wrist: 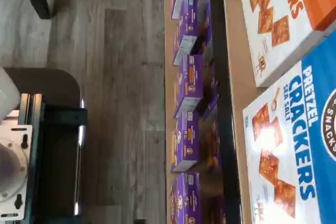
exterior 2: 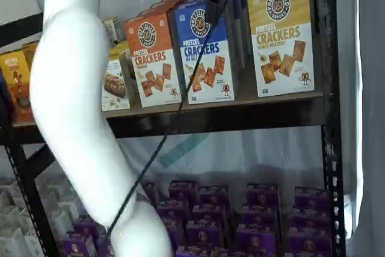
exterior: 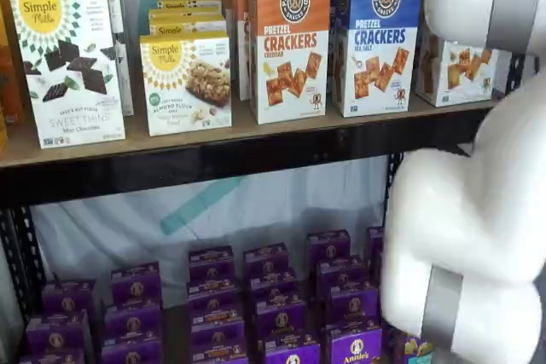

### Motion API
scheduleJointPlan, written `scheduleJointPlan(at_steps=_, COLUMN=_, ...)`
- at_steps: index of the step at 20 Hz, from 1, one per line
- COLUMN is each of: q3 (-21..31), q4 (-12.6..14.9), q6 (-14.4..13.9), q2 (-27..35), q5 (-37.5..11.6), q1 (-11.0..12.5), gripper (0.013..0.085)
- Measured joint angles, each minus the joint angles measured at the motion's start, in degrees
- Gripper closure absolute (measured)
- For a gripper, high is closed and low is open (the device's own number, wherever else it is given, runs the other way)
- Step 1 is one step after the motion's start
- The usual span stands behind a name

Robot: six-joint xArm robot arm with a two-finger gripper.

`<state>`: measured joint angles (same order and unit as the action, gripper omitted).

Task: Retrieve the yellow and white box located on the top shelf, the sixth one from the left

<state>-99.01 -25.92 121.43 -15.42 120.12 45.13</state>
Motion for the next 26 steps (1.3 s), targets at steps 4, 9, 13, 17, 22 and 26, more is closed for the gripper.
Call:
scheduleJointPlan(at_steps=4, q3=-2.24, q4=7.47, q6=0.6, q2=1.33, q5=3.77, q1=-3.7, gripper=0.013)
scheduleJointPlan(at_steps=9, q3=1.43, q4=6.4, q6=0.86, q2=-1.17, q5=1.28, q1=-2.98, gripper=0.013)
scheduleJointPlan(at_steps=13, q3=2.83, q4=1.96, q6=0.99, q2=-2.12, q5=-0.88, q1=-0.36, gripper=0.013)
scheduleJointPlan(at_steps=17, q3=3.23, q4=-3.39, q6=1.14, q2=-2.33, q5=-3.7, q1=2.81, gripper=0.013)
scheduleJointPlan(at_steps=22, q3=3.38, q4=-7.79, q6=1.73, q2=-2.09, q5=-7.99, q1=5.39, gripper=0.013)
scheduleJointPlan(at_steps=26, q3=4.1, q4=-9.41, q6=2.89, q2=-1.97, q5=-12.95, q1=6.15, gripper=0.013)
